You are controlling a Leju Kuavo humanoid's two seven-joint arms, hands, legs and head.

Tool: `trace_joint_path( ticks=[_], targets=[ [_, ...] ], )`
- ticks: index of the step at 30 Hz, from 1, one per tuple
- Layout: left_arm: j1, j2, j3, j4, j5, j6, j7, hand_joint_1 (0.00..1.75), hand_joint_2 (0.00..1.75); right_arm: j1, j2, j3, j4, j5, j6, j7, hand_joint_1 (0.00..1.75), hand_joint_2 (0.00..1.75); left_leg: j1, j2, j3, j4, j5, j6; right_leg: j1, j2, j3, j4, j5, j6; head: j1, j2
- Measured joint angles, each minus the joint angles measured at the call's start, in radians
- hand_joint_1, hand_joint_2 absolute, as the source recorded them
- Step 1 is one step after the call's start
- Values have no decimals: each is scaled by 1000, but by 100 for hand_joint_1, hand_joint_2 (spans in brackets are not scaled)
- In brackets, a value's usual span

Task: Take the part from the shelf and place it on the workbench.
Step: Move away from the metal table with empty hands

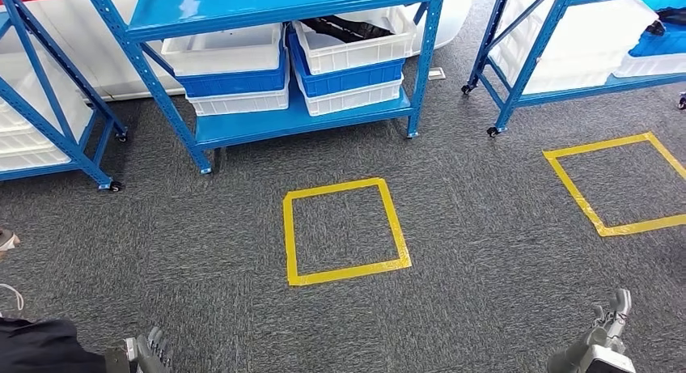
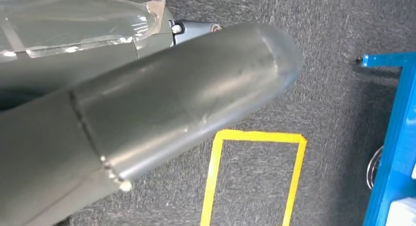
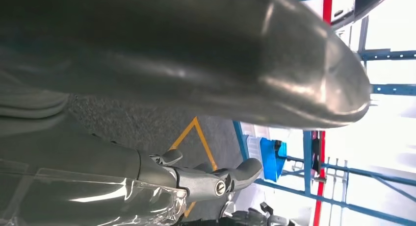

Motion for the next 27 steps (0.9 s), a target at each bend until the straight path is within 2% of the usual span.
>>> trace_joint_path(
  ticks=[1, 3, 4, 5, 6, 8, 10, 11, 13, 14, 15, 16, 18, 19, 20, 23, 24, 25, 26, 27],
  targets=[
    [0, 0, -2, 0, 5, 1, 0, 0, 0, 0, 0, 0, 0, 0, -2, 2, 0, 0, -2, 0, 2, -37, 33, 8, 5, 2, 7, 0, -4, -3, 0, 0],
    [-1, 3, -6, 0, 13, 2, 0, 0, 0, -1, 1, 1, -1, 0, -3, 3, 0, 0, -14, 2, 39, -159, 119, 38, 14, 5, 21, -2, -13, -5, 2, 0],
    [-3, 4, -9, 0, 15, 2, 0, 0, 0, -1, 1, 1, -2, 0, -4, 4, 0, 0, -21, 3, 57, -207, 139, 51, 16, 6, 25, -3, -16, -4, 3, 0],
    [-4, 4, -13, 0, 18, 2, 0, 0, 0, -2, 2, 2, -3, 0, -5, 4, 0, 0, -27, 3, 68, -237, 147, 60, 16, 6, 25, -4, -19, -2, 4, 0],
    [-5, 5, -16, 0, 20, 2, 0, 0, 0, -3, 2, 2, -3, -1, -6, 5, 0, 0, -32, 3, 71, -245, 143, 65, 14, 6, 25, -5, -21, 2, 5, 0],
    [-5, 6, -21, 0, 27, 4, 0, 0, 0, -5, 4, 3, -5, -1, -8, 6, 0, 0, -32, 2, 85, -264, 151, 67, 16, 5, 24, -7, -26, 10, 4, 0],
    [-7, 6, -23, 0, 33, 5, 0, 0, 0, -7, 3, 4, -9, -2, -10, 6, 0, 0, -24, 4, 108, -287, 162, 66, 18, 1, 15, 23, -44, 16, 6, 0],
    [-8, 5, -23, 0, 35, 5, 0, 0, 0, -8, 2, 3, -10, -3, -11, 6, 0, 0, -20, 5, 116, -295, 167, 65, 17, 0, -3, 63, -62, 16, 7, 0],
    [-11, 3, -25, 0, 40, 7, 0, 0, 0, -9, 1, 3, -10, -5, -13, 7, 0, 0, -17, 5, 118, -297, 166, 64, 7, -1, -74, 190, -111, 19, 7, 0],
    [-11, 2, -26, 1, 43, 8, 0, 0, 0, -9, 1, 3, -10, -5, -13, 8, 0, 0, -15, 5, 119, -297, 164, 62, 2, -1, -105, 238, -123, 25, 6, 0],
    [-11, 1, -27, 1, 46, 9, 0, 0, 0, -9, 1, 3, -10, -6, -13, 8, 0, 0, -12, 4, 120, -296, 162, 59, -5, -1, -122, 258, -120, 36, 6, 0],
    [-11, 0, -29, 1, 49, 8, 0, 0, 0, -9, 0, 3, -11, -6, -13, 10, 0, 0, -7, 2, 122, -295, 158, 54, -12, -2, -115, 230, -98, 51, 6, 0],
    [-11, 0, -34, 1, 54, 4, 0, 0, 0, -10, -1, 2, -12, -6, -14, 12, 0, 0, 0, 0, 128, -287, 148, 39, -27, -8, -62, 102, -34, 81, 8, 0],
    [-11, 1, -36, 1, 54, 2, 0, 0, 0, -10, -1, 2, -13, -6, -14, 13, 0, 0, 1, -1, 129, -280, 139, 29, -30, -10, -37, 46, -11, 86, 10, 0],
    [-11, 2, -38, 1, 56, 1, 0, 0, 0, -10, -1, 1, -15, -6, -14, 14, 0, 0, -1, -1, 129, -275, 130, 20, -31, -12, -21, 13, 1, 82, 10, 0],
    [-11, 2, -43, 1, 63, -2, 0, 0, 0, -7, -1, 0, -20, -7, -17, 17, 0, 0, 0, 0, 134, -272, 112, 3, -27, -8, -11, 3, 0, 46, 7, 0],
    [-12, 1, -44, 1, 65, -3, 0, 0, 0, -5, 0, -1, -23, -6, -18, 17, 0, 0, 4, 0, 134, -264, 107, 0, -28, -6, -6, 2, -2, 38, 6, 0],
    [-12, 1, -45, 1, 67, -4, 0, 0, 0, -4, 0, -1, -27, -6, -18, 16, 0, 0, 7, 1, 125, -239, 94, -3, -29, -5, 0, 1, -4, 30, 6, 0],
    [-13, 1, -47, 1, 70, -5, 0, 0, 0, -2, 1, -1, -31, -6, -18, 16, 0, 0, 9, 1, 103, -193, 73, -7, -29, -4, 6, 1, -8, 23, 6, 0],
    [-13, 1, -47, 1, 72, -5, 0, 0, 0, -1, 1, -2, -34, -6, -18, 16, 0, 0, 9, 1, 68, -127, 46, -9, -26, -4, 11, 1, -12, 17, 5, 0]
  ],
)
